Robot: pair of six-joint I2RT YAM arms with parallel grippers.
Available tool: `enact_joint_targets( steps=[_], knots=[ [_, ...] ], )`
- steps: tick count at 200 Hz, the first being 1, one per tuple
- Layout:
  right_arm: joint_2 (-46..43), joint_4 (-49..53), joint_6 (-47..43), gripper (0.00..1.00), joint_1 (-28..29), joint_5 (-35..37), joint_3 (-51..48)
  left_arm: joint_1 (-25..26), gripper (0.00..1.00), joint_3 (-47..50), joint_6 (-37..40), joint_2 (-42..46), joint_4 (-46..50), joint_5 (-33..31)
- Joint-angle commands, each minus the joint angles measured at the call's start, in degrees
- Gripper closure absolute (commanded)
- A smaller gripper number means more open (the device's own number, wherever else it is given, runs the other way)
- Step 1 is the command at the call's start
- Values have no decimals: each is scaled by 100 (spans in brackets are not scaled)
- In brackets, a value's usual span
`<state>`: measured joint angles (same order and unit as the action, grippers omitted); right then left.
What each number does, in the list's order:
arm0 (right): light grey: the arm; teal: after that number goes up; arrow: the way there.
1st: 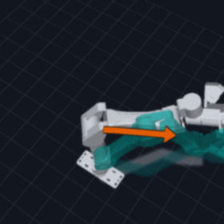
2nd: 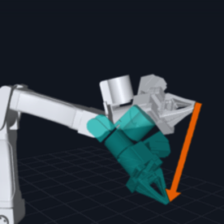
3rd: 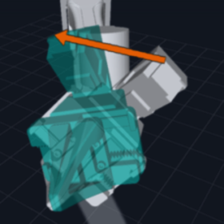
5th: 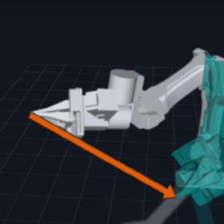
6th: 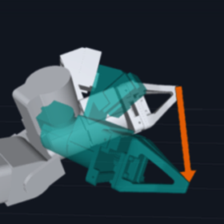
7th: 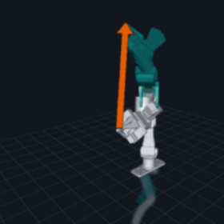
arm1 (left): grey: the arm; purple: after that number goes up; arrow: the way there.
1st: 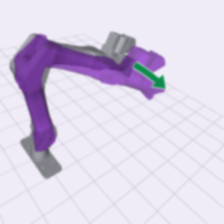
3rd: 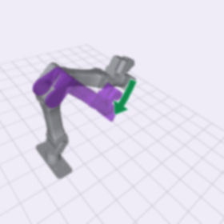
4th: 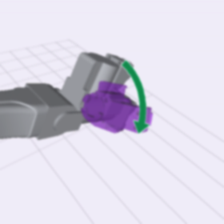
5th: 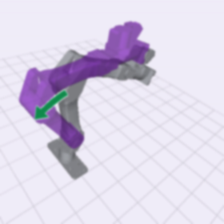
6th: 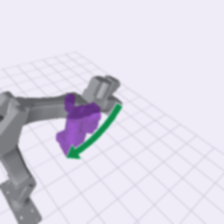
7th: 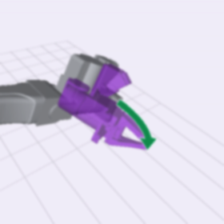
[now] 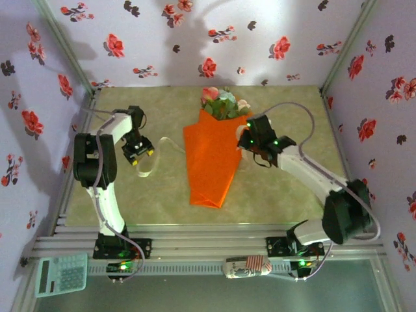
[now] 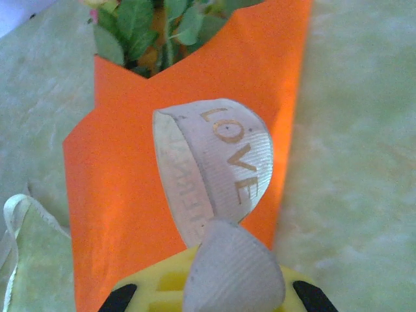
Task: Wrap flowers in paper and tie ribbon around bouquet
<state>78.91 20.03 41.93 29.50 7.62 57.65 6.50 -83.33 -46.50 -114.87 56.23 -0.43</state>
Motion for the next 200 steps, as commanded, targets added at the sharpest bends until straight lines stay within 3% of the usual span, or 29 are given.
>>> enact_joint_targets(
  steps=[1, 18, 39, 63, 80, 102, 129, 155, 176, 200],
  knots=[
    [-387, 317, 613, 100, -16, 544, -583, 27, 35, 395, -53, 364, 262, -666],
    [-752, 320, 922, 100, -40, 571, -1024, 18, 33, 686, -7, 579, -109, -607],
    [-1055, 467, 1188, 100, -138, 604, -1350, 31, 34, 707, 142, 304, -332, -41],
    [-1272, 750, 1306, 100, -254, 597, -1449, 85, 42, 717, 84, -55, -534, 214],
    [-1405, 924, 1370, 100, -342, 602, -1466, 97, 61, 894, -102, -6, -693, 193],
    [-1581, 1142, 1487, 100, -461, 631, -1559, 97, 100, 953, -260, 385, -720, -45],
    [-1829, 1275, 1628, 100, -647, 526, -1821, 45, 100, 765, -455, 1395, -416, -861],
    [-1996, 1353, 1668, 100, -752, 438, -1973, 201, 100, -31, -305, 1907, -418, -580],
    [-2014, 1373, 1622, 100, -819, 393, -1969, 902, 100, -894, -76, 1955, -496, -520],
    [-1960, 1389, 1534, 100, -932, 245, -1927, 2129, 100, -1780, 353, 1663, -939, -397]
  ],
)
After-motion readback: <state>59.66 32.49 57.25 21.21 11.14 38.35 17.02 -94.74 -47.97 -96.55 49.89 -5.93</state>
